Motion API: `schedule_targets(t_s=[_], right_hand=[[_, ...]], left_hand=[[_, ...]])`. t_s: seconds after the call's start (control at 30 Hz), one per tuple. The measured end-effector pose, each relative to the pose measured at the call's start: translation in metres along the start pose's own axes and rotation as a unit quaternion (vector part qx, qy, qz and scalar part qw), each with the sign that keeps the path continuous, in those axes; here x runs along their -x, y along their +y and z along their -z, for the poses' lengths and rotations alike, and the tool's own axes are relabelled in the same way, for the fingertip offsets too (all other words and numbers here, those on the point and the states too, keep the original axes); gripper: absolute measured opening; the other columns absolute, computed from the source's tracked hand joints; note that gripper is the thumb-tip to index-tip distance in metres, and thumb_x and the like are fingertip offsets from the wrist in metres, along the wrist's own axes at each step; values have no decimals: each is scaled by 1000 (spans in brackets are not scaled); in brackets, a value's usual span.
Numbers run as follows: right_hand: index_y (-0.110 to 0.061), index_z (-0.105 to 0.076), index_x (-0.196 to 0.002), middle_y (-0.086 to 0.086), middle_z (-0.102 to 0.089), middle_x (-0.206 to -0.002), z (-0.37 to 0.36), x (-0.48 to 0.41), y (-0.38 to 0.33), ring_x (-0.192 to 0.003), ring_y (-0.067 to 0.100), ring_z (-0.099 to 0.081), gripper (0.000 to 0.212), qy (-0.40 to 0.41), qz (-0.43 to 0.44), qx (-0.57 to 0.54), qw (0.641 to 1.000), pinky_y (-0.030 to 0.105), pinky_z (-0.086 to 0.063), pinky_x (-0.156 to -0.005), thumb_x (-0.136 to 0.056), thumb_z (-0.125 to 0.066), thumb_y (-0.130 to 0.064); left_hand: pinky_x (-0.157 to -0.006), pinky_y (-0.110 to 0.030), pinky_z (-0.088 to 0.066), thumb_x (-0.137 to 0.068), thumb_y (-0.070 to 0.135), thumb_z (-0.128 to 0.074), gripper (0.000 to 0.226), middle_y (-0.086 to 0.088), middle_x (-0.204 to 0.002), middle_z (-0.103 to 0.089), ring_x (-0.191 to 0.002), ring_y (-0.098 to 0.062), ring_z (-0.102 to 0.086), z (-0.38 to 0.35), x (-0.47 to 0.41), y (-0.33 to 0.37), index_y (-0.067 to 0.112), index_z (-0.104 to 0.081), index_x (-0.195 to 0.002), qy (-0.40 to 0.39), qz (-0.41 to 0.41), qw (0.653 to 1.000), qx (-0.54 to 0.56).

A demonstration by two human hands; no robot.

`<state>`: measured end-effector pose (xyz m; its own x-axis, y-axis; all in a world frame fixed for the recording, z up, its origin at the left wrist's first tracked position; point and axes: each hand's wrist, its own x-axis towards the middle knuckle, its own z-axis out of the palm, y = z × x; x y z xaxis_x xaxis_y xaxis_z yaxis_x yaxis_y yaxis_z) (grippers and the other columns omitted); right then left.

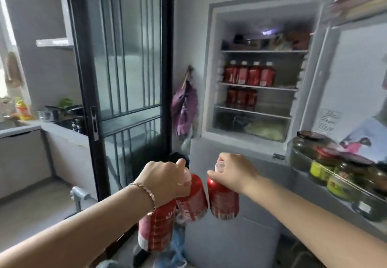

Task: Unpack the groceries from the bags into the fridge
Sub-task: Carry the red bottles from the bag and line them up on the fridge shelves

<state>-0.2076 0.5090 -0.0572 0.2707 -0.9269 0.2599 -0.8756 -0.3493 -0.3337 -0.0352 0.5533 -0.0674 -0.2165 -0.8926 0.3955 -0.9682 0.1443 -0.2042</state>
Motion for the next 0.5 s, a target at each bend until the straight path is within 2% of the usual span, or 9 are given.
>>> schedule_targets(t_s=[0.07,0.13,0.2,0.27,0.33,0.4,0.5], right_hand=[[-15,-58,-95,4,-64,-103,10,-46,22,-94,25,-58,31,25,-40,12,999,26,-37,-69,-84,-58,-44],[-17,-55,-89,3,-64,-99,22,-91,45,-90,24,-58,27,52,-76,10,996,27,-39,-68,-84,-57,-43],[-18,-53,-84,2,-62,-91,32,-132,67,-86,23,-58,24,72,-110,-13,991,30,-45,-68,-83,-59,-41],[-15,-55,-81,-1,-59,-79,38,-171,92,-79,22,-59,21,107,-135,-42,984,30,-46,-65,-82,-60,-35],[-11,-56,-78,-3,-56,-69,42,-211,120,-72,20,-57,23,154,-153,-49,975,26,-42,-57,-83,-60,-34],[-12,-53,-68,-3,-53,-62,45,-245,149,-64,18,-53,28,201,-169,-56,963,25,-36,-51,-84,-59,-35],[-11,-45,-59,-3,-47,-55,48,-303,200,-53,12,-45,34,269,-202,-81,938,25,-28,-45,-82,-58,-31]], left_hand=[[-65,-28,-36,-88,39,-40,18,1,-74,-60,-84,-27,-65,-14,-66,-5,21,-35,-88,-3,-40,999,32],[-64,-27,-36,-87,39,-43,20,6,-61,-43,-80,-23,-63,-24,-130,-8,21,-36,-90,-2,-78,996,45],[-64,-27,-36,-88,39,-44,19,7,-60,-36,-77,-21,-61,-32,-189,-8,21,-38,-93,4,-116,992,55],[-68,-28,-41,-92,36,-41,19,7,-62,-33,-84,-20,-62,-38,-241,-3,20,-45,-100,10,-150,987,63],[-70,-30,-43,-93,36,-40,20,6,-67,-41,-85,-21,-63,-50,-293,1,18,-46,-98,21,-160,984,79],[-67,-29,-39,-88,40,-43,22,5,-76,-57,-80,-23,-63,-62,-338,5,18,-42,-91,42,-150,982,107],[-67,-29,-40,-85,44,-46,26,4,-77,-60,-78,-22,-62,-87,-407,16,19,-39,-87,64,-140,980,125]])
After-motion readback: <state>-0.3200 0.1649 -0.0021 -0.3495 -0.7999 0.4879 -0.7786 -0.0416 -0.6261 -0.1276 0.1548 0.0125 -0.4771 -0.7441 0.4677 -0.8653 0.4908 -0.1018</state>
